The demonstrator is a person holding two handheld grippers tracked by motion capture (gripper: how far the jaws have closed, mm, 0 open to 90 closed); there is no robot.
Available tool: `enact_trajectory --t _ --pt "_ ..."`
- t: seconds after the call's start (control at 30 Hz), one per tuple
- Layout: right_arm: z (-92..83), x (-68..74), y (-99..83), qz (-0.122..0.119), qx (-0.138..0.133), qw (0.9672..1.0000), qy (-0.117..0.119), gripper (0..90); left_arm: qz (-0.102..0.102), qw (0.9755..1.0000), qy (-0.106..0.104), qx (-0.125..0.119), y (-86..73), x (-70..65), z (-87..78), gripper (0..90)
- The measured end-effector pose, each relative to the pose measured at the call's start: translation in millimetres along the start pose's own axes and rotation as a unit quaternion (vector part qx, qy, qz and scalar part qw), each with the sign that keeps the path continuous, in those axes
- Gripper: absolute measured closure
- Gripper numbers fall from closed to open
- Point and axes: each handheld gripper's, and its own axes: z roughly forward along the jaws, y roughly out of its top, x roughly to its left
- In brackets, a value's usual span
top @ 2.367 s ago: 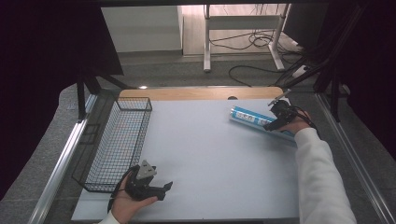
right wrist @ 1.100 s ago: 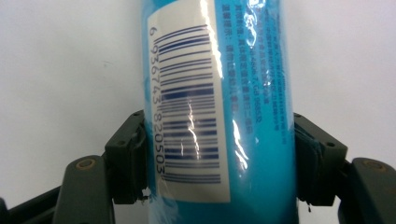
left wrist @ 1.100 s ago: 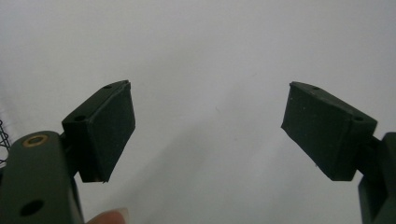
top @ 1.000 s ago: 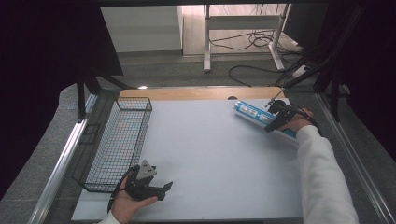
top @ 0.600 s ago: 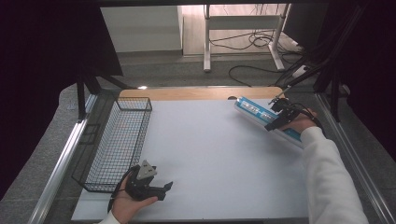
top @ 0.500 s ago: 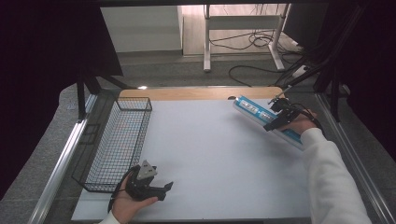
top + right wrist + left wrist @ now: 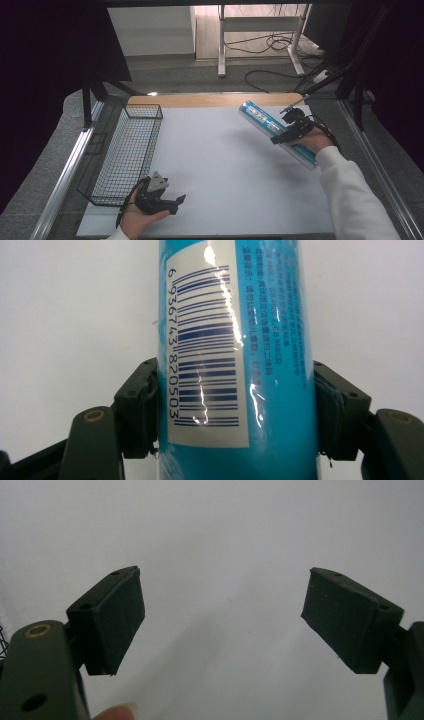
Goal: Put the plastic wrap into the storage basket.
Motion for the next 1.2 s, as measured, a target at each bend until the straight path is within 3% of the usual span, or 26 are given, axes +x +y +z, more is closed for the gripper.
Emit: enact_trajectory --t 0.23,0.47,0.53,0.6,0.73,0.8,0.87,0.93,0.97,1.03,1.07,1.2 --pt "1.4 23.2 -1.9 0.012 -0.016 0.9994 0.028 32.2 -0.003 1.0 0.0 -0.001 0.1 0.8 0.4 17.1" --pt "5.8 46.3 -7.1 0.04 -0.05 0.995 0.077 32.3 -0.002 1.0 -0.001 0.001 0.1 0.9 1.5 17.1" --pt "5.9 48.8 -7.7 0.041 -0.053 0.9947 0.078 32.2 -0.003 1.0 -0.001 0.001 0.1 1.1 1.3 17.1" --pt "8.0 59.8 -10.9 0.054 -0.069 0.9919 0.092 32.2 -0.005 1.0 0.0 0.0 0.1 1.0 1.2 17.1" --pt "9.3 69.8 -14.8 0.061 -0.085 0.9893 0.101 32.2 -0.004 1.0 0.0 0.0 0.1 1.3 1.2 17.0" --pt "9.8 79.4 -20.0 0.069 -0.1 0.9859 0.114 32.2 -0.007 1.0 0.0 -0.001 0.2 1.6 0.7 17.0" --pt "9.9 82.4 -22.0 0.072 -0.104 0.9848 0.119 32.2 -0.009 1.0 0.0 -0.003 0.1 2.0 0.5 17.0" --pt "10.5 91.5 -28.1 0.079 -0.118 0.9812 0.131 32.3 -0.01 0.9999 -0.001 -0.003 0.3 2.4 0.4 17.0" --pt "10.5 91.5 -28.1 0.079 -0.118 0.9812 0.131 32.3 -0.01 0.9999 -0.001 -0.002 0.3 2.5 0.5 17.0" --pt "10.9 97.4 -31.2 0.082 -0.124 0.979 0.14 32.2 -0.01 0.9999 -0.002 -0.003 0.3 2.4 0.5 17.0" --pt "11.7 102.8 -33.9 0.087 -0.13 0.9764 0.149 32.2 -0.011 0.9999 -0.002 -0.003 0.3 2.4 0.3 17.0" --pt "14.9 110.8 -37.1 0.096 -0.141 0.9726 0.158 32.2 -0.018 0.9998 -0.004 -0.007 0.5 2.9 -0.2 17.0"
